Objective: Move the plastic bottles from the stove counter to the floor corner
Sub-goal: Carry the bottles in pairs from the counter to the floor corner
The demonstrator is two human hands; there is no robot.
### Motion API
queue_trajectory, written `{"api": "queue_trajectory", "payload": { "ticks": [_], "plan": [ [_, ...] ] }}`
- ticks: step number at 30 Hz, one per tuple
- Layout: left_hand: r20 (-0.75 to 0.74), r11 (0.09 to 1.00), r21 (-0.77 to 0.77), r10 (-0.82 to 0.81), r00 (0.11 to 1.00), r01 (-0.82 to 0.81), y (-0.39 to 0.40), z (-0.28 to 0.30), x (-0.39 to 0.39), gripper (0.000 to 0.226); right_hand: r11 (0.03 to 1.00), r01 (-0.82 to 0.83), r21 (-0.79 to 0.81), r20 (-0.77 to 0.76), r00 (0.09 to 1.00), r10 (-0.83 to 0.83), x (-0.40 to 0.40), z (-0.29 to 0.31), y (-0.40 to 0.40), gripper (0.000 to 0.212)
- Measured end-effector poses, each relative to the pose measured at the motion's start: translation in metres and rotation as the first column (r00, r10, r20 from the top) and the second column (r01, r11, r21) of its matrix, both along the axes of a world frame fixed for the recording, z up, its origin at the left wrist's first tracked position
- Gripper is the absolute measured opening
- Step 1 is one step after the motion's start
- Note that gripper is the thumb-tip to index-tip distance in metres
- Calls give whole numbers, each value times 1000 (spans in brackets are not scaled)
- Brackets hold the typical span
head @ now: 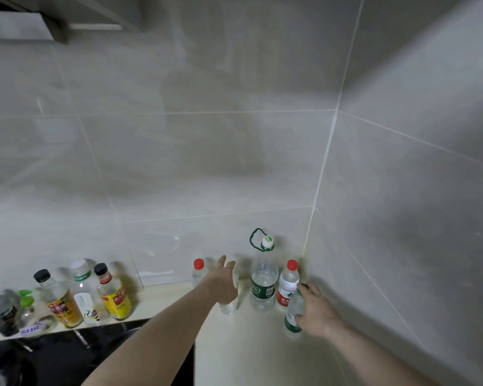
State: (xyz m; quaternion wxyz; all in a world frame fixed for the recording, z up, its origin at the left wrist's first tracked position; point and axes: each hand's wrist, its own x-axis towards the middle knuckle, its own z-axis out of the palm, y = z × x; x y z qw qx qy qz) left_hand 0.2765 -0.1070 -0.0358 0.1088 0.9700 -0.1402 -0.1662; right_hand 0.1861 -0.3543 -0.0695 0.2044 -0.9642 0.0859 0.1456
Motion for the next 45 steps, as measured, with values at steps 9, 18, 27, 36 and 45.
{"api": "queue_trajectory", "payload": {
  "ticks": [9, 18, 27, 36, 45],
  "plan": [
    [-4, 998, 28, 49, 999, -48, -4, -41, 28, 82, 997, -19, -70, 78, 997, 25, 10, -12, -7, 75],
    [117, 955, -177, 261, 958, -238, -8, -53, 18, 45, 997, 78, -28, 195, 978, -71, 5, -30, -16, 39],
    [155, 962, -189, 226, 962, -196, -10, -69, -27, 33, 995, 90, 45, 181, 979, -97, -6, -32, -25, 37],
    [184, 956, -233, 225, 957, -180, 6, -70, -97, 31, 993, -116, 36, 138, 984, 110, -33, -33, -10, 36],
    [134, 944, -275, 227, 965, -183, 12, -71, -166, 28, 934, -347, 83, 13, 938, 348, -47, -20, 24, 26]
  ]
}}
